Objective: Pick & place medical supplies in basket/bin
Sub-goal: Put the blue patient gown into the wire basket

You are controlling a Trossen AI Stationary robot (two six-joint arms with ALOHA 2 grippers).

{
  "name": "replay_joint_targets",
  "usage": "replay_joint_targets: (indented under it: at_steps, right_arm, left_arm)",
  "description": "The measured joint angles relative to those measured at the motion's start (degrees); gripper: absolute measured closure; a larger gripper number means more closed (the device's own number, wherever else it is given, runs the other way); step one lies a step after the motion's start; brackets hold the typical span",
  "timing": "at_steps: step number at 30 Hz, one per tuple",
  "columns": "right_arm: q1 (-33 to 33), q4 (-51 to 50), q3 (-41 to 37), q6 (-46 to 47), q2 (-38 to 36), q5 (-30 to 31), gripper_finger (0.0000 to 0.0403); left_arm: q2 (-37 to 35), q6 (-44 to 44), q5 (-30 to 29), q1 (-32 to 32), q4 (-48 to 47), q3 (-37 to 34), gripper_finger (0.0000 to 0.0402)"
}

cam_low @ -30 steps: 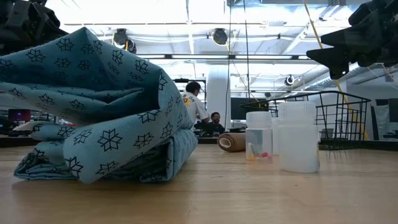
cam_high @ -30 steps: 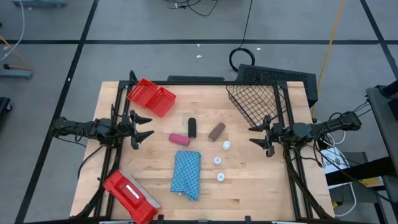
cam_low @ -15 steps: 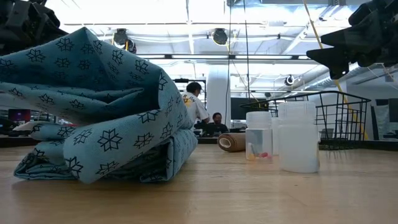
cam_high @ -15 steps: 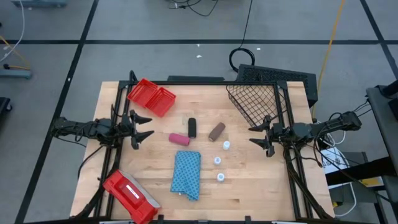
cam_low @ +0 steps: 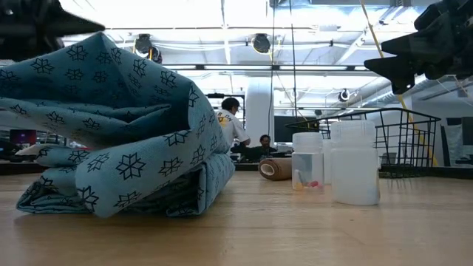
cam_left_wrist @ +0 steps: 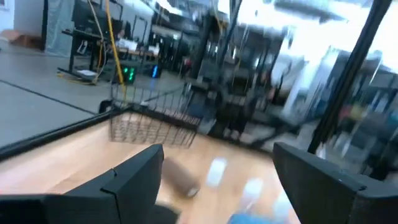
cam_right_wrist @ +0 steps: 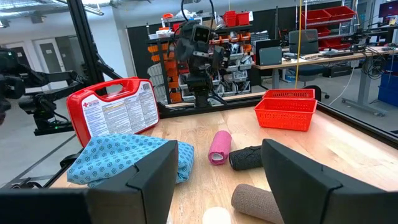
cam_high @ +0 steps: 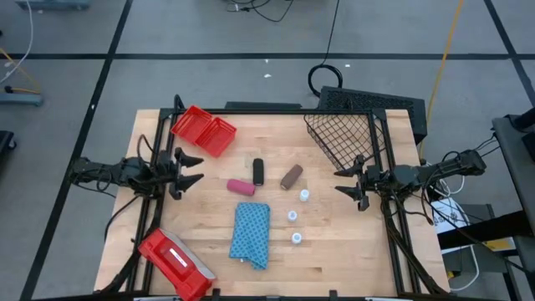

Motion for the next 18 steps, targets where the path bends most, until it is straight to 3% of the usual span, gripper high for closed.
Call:
replay_joint_targets:
  at_steps: [12, 18]
  right_arm:
    - [-0.01, 0.0, 0.0, 0.0, 0.01, -0.02, 0.0179]
    - [0.01, 0.0, -0.02, 0.02, -0.01, -0.02, 0.018]
  left_arm:
    - [1.24, -13.91, -1.05, 0.02, 0.37, 0.02, 0.0091]
    - [11.52, -13.43, 3.03, -0.88, 6.4, 0.04, 0.0092]
